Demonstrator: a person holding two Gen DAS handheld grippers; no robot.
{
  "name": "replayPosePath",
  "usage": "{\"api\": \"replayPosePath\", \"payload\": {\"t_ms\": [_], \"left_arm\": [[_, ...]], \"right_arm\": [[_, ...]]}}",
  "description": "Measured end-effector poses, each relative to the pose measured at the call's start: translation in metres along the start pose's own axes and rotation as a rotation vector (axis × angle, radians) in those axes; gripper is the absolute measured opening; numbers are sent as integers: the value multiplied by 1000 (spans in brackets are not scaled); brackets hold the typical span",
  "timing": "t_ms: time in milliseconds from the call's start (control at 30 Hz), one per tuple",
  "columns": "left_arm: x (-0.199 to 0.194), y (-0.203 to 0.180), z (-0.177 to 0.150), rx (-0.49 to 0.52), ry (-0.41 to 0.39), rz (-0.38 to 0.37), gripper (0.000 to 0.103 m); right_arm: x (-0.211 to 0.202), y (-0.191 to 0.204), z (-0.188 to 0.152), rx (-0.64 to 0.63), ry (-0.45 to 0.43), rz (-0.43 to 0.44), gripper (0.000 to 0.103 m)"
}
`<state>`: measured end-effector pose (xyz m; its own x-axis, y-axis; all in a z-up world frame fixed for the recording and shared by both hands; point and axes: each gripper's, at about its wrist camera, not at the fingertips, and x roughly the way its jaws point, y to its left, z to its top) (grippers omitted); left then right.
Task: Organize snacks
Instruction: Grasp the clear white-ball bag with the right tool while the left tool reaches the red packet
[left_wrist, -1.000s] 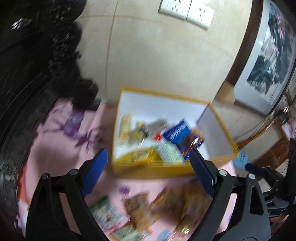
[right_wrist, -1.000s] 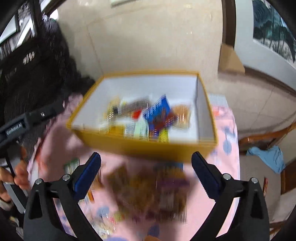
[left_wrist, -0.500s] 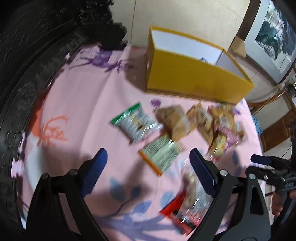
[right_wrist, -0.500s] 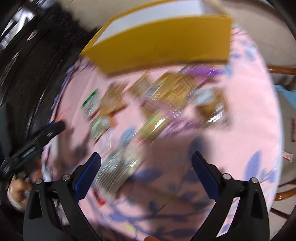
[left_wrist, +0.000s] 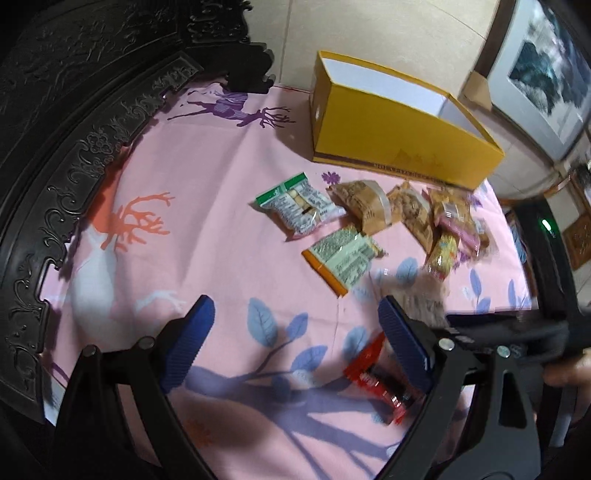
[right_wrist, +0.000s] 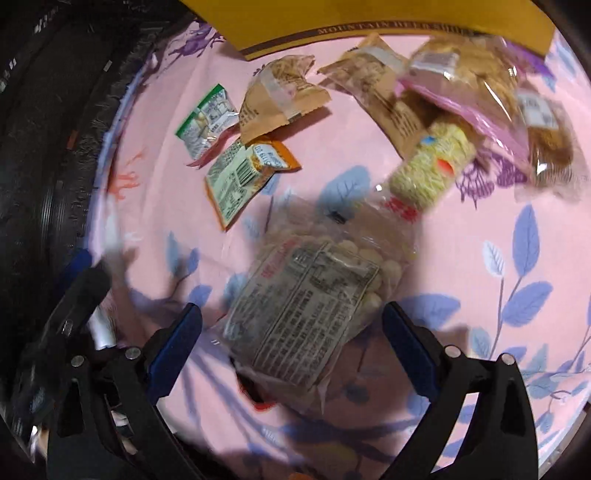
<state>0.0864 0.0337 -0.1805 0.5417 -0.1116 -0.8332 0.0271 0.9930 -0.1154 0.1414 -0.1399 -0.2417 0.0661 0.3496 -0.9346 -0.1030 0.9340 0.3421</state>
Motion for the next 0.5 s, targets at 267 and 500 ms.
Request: {"api": "replayPosePath", "payload": {"t_ms": [267, 500], "left_arm": [[-2, -30, -30, 272, -16, -53, 92], [12, -72, -47, 437, 26, -219, 92]], "right_arm": [[-10, -6, -6, 17, -52, -37, 47], [-33, -31, -21, -8, -92, -88, 40]]}}
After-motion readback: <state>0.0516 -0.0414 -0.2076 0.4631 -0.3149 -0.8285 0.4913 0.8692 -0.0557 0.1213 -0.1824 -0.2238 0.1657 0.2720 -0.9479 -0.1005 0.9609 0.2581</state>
